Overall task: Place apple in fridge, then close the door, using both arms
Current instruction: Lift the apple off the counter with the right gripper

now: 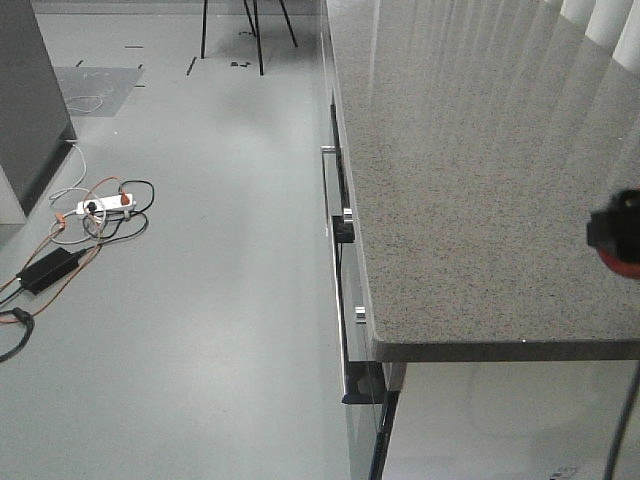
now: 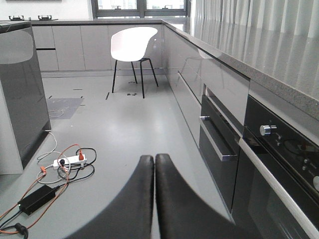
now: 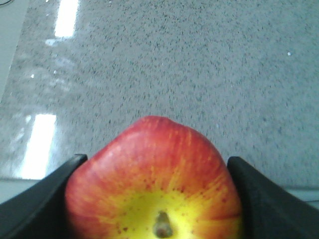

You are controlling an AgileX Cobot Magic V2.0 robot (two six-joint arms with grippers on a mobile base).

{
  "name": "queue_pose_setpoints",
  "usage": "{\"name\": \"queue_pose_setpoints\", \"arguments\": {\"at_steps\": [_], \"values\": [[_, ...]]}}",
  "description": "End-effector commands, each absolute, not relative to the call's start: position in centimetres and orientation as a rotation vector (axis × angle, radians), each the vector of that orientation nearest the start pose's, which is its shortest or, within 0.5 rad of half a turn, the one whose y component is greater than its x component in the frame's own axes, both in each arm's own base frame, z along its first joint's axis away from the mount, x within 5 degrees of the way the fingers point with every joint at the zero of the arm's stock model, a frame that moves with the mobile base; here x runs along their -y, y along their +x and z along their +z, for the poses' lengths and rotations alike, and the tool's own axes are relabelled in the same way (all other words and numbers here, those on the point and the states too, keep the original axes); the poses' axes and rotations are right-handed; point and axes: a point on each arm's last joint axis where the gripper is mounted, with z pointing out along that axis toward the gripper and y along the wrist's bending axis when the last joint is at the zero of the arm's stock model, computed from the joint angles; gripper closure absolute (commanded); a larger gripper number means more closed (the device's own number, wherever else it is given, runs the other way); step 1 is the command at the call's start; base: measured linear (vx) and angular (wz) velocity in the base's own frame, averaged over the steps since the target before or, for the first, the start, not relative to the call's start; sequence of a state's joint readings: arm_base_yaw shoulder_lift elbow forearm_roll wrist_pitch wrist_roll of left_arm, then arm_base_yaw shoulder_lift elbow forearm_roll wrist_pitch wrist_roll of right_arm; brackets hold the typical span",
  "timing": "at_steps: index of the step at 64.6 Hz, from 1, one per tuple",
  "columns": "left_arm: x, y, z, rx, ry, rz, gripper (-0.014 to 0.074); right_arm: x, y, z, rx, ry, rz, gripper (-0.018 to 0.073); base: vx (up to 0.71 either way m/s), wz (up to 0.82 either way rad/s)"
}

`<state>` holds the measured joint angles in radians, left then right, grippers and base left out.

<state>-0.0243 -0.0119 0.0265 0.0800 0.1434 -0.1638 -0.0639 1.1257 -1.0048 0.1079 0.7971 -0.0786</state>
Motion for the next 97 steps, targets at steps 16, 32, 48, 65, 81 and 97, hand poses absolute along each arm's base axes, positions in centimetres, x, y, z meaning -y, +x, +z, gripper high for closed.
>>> {"name": "queue_pose_setpoints", "arguments": {"at_steps": [16,32,48,65,81,97], "values": [[0.1,5.6,19.3,-1.569,-0.046,-0.09,0.0601,0.3,15.3,34.6,-2.189,0.039,0.051,0.0543,0.0,0.0],[0.1,5.6,19.3,-1.569,-0.046,-0.09,0.0601,0.1,12.2,33.5,-2.142,0.036,0.047,0.0543,0.0,0.0],[0.1,5.6,19.3,-1.569,-0.046,-0.09,0.0601,0.1,11.5,33.4,-2.14,0.033,0.048,0.0543,0.0,0.0],[0.1,5.6,19.3,-1.569,-0.046,-0.09,0.0601,0.0,11.4,33.3,-2.145,0.032,0.048,0.0543,0.0,0.0],[0.1,5.6,19.3,-1.569,-0.046,-0.09,0.0601,0.0,11.4,33.3,-2.146,0.032,0.048,0.0543,0.0,0.0],[0.1,5.6,19.3,-1.569,-0.046,-0.09,0.0601,0.0,11.4,33.3,-2.146,0.032,0.048,0.0543,0.0,0.0]]}}
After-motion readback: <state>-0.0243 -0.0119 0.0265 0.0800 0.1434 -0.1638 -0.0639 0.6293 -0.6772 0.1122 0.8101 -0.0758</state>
